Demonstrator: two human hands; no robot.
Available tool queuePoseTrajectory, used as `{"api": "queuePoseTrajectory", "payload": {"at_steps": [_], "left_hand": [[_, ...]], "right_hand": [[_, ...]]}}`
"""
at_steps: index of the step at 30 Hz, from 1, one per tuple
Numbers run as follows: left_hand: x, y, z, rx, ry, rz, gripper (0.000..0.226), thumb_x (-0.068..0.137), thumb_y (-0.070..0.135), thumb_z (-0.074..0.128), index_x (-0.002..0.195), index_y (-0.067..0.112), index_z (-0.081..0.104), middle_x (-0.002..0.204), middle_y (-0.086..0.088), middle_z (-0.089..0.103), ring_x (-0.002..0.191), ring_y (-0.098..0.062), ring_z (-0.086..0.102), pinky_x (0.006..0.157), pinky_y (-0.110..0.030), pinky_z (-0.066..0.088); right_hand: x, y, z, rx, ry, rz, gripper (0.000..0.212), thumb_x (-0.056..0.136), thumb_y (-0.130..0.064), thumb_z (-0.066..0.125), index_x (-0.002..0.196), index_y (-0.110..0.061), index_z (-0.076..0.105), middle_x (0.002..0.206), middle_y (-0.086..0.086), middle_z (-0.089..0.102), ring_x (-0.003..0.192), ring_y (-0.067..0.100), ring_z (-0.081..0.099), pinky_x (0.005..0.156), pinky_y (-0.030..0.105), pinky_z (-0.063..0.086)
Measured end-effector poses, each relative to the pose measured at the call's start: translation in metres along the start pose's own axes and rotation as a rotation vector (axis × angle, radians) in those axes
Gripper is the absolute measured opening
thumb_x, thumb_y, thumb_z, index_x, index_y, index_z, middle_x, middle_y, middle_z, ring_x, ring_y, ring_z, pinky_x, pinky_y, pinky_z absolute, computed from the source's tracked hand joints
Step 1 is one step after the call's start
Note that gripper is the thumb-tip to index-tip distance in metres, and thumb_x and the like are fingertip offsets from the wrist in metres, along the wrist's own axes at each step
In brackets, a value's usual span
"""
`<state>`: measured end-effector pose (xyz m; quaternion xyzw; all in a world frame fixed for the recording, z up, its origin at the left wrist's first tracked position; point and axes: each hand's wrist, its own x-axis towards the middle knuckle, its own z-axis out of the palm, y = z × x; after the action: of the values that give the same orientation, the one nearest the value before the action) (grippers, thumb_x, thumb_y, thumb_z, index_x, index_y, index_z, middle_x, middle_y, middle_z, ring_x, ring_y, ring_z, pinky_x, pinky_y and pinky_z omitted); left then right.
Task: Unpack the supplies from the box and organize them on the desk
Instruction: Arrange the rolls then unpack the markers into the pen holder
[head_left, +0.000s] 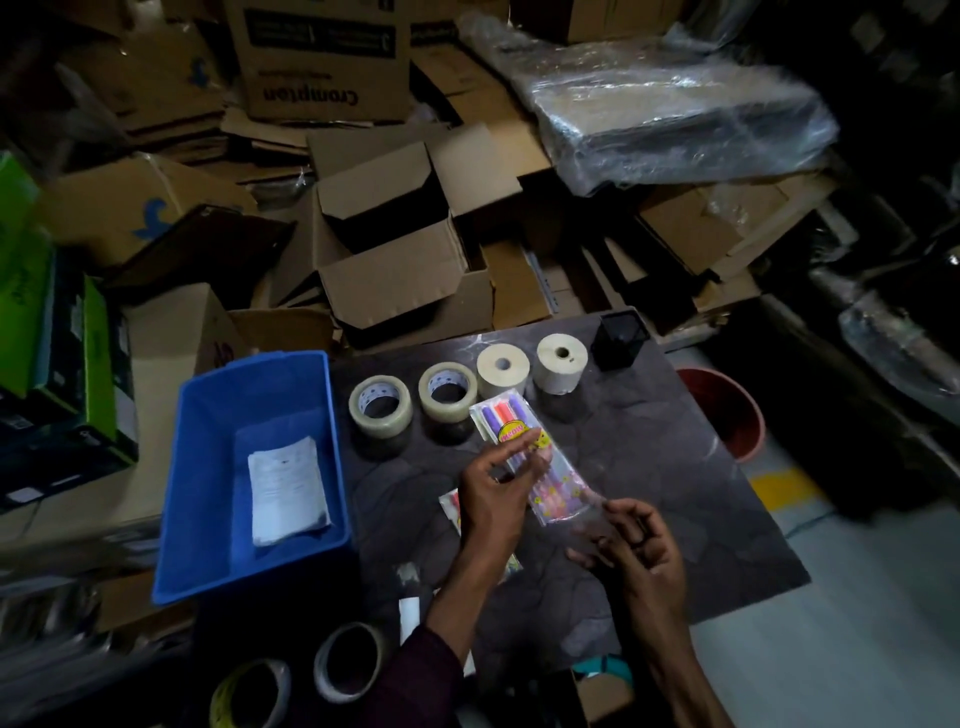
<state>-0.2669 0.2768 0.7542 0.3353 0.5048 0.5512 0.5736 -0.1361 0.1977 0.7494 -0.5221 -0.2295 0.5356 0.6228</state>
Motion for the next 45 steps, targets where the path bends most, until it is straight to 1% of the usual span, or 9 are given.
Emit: {"api": "queuePoseTrajectory", "payload": {"at_steps": [3,8,15,23,28,33,36,40,45], "left_hand": [[-0.003,0.005,0.002,-0.012,0.007,0.035,0.026,0.08,0.008,0.078,0.104,0.019,0.077,0.116,0.0,0.072,0.108,-0.016,0.068,0.088,-0.035,0.057],[-0.008,0.007,0.003,-0.023,0.033,0.041,0.027,0.079,0.006,0.078,0.101,0.022,0.077,0.113,-0.004,0.072,0.104,-0.017,0.069,0.081,-0.027,0.057],[-0.017,0.005,0.001,-0.049,0.01,0.032,0.027,0.08,0.004,0.077,0.103,0.019,0.076,0.112,-0.007,0.073,0.105,-0.019,0.069,0.088,-0.035,0.057],[-0.013,0.011,-0.003,-0.1,0.022,0.032,0.028,0.079,0.005,0.078,0.103,0.02,0.076,0.113,-0.007,0.073,0.105,-0.023,0.069,0.082,-0.03,0.057],[-0.009,0.014,-0.004,-0.092,0.033,0.037,0.027,0.078,0.007,0.08,0.101,0.021,0.078,0.112,-0.006,0.073,0.106,-0.023,0.069,0.086,-0.035,0.057],[-0.015,0.013,-0.002,-0.111,0.038,0.005,0.028,0.079,0.005,0.078,0.105,0.014,0.075,0.107,-0.004,0.075,0.1,-0.02,0.07,0.08,-0.029,0.058],[-0.012,0.015,-0.006,-0.128,0.052,-0.001,0.028,0.079,0.003,0.078,0.103,0.017,0.076,0.104,-0.002,0.075,0.096,-0.015,0.07,0.077,-0.028,0.057],[-0.01,0.013,-0.008,-0.075,0.019,-0.011,0.03,0.077,0.001,0.079,0.103,0.016,0.077,0.106,-0.004,0.075,0.103,-0.022,0.069,0.088,-0.04,0.057],[-0.015,0.016,-0.006,-0.091,-0.019,-0.024,0.031,0.077,-0.003,0.076,0.107,0.006,0.073,0.096,0.003,0.076,0.09,-0.009,0.071,0.075,-0.024,0.058]], "right_hand": [[-0.012,0.003,0.015,-0.02,0.065,-0.082,0.025,0.091,0.016,0.052,0.097,-0.007,0.055,0.091,0.003,0.073,0.077,0.011,0.07,0.06,0.032,0.061],[-0.012,0.01,0.035,0.015,0.266,-0.134,0.037,0.082,0.023,0.061,0.095,-0.011,0.056,0.079,0.001,0.075,0.071,0.01,0.07,0.061,0.025,0.06],[-0.018,0.012,0.051,-0.001,0.313,-0.19,0.037,0.079,0.018,0.069,0.106,-0.002,0.054,0.076,0.002,0.077,0.069,0.007,0.07,0.065,0.018,0.057],[-0.024,0.01,0.047,-0.064,0.361,-0.256,0.03,0.083,0.017,0.065,0.102,-0.002,0.054,0.073,-0.005,0.076,0.068,0.002,0.069,0.067,0.016,0.057],[-0.03,0.004,0.04,-0.016,0.339,-0.229,0.029,0.084,0.012,0.067,0.093,-0.01,0.05,0.073,0.002,0.076,0.069,0.005,0.07,0.068,0.019,0.059],[-0.028,0.005,0.037,-0.108,0.306,-0.224,0.019,0.085,0.008,0.068,0.099,0.006,0.056,0.074,0.004,0.073,0.07,0.008,0.069,0.071,0.022,0.06],[-0.034,0.006,0.029,-0.155,0.279,-0.19,0.021,0.083,0.011,0.07,0.1,0.005,0.059,0.076,0.005,0.073,0.067,0.009,0.068,0.068,0.02,0.059],[-0.036,-0.001,0.021,-0.25,0.193,-0.147,0.023,0.082,0.012,0.071,0.099,-0.001,0.063,0.086,0.012,0.073,0.076,0.012,0.069,0.073,0.023,0.059],[-0.032,-0.008,0.023,-0.306,0.108,-0.153,0.013,0.084,0.007,0.071,0.092,0.003,0.063,0.075,0.014,0.07,0.067,0.02,0.067,0.063,0.026,0.059]]}}
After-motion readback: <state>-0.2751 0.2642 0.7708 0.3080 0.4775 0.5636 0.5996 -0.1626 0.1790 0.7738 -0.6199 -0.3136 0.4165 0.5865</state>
